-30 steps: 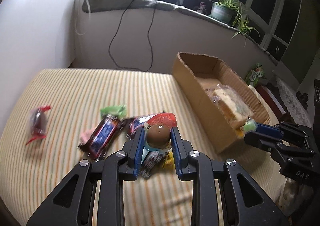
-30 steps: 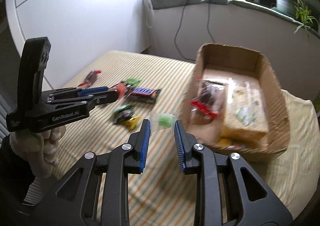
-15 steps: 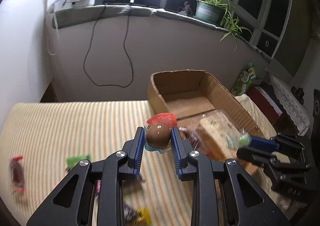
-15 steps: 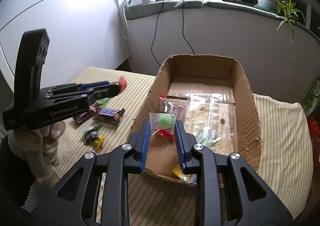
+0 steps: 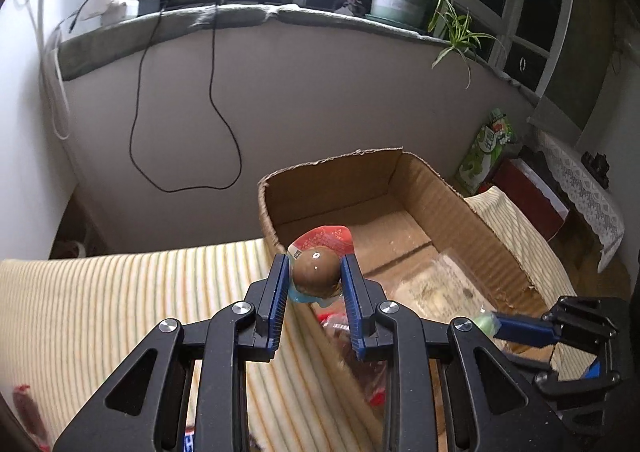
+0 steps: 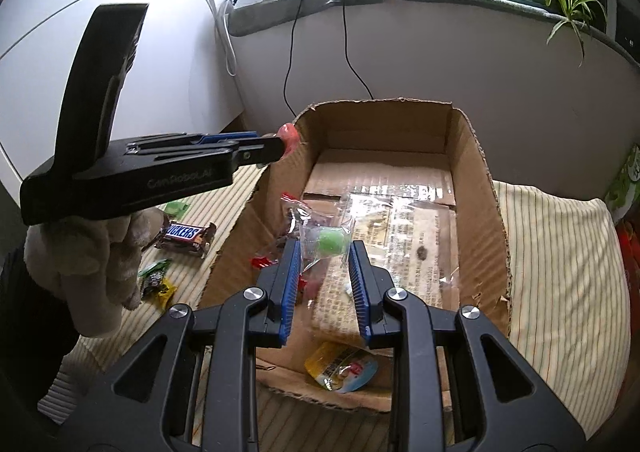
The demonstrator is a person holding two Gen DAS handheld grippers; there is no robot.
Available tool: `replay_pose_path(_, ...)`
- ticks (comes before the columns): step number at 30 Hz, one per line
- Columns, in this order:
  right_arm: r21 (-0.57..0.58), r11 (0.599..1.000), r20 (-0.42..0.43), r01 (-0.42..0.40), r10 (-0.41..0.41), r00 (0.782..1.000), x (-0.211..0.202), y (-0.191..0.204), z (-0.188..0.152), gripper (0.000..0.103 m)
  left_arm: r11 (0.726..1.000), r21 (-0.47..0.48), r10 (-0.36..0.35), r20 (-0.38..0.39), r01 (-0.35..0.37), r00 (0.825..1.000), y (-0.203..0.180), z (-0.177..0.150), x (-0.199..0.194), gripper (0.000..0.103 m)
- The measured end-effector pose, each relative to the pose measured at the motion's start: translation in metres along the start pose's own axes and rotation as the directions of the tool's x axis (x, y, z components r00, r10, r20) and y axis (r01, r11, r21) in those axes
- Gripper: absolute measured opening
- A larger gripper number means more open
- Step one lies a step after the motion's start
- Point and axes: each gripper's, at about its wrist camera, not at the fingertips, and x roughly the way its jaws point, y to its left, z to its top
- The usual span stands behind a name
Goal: Organize snacks
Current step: 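Lower the egg and green candy into the box and open both tools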
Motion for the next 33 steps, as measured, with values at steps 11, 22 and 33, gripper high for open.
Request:
replay_pose_path(11, 0.003, 1.0, -0.006, 0.0, 0.0, 1.0, 0.005, -0.005, 0.002, 0.027, 0.999, 0.024, -0.024, -0.006, 0.024, 1.0, -0.012, 0.013, 0.015, 0.027)
replay_pose_path(22, -0.01, 1.0, 0.016, 0.017, -0.017, 1.0, 0.004, -0.004, 0.002, 0.067, 1.0, 0.022, -0.018, -0.006, 0.018, 1.0, -0.012, 0.014, 0.014, 0.037)
replay_pose_path(33, -0.017, 1.0, 0.02, 0.027, -0.026, 0.999, -0.003, 0.003, 0.001, 0.075, 1.0, 0.006, -0.012, 0.017, 0.012, 1.0, -0.007, 0.013, -0.004, 0.037)
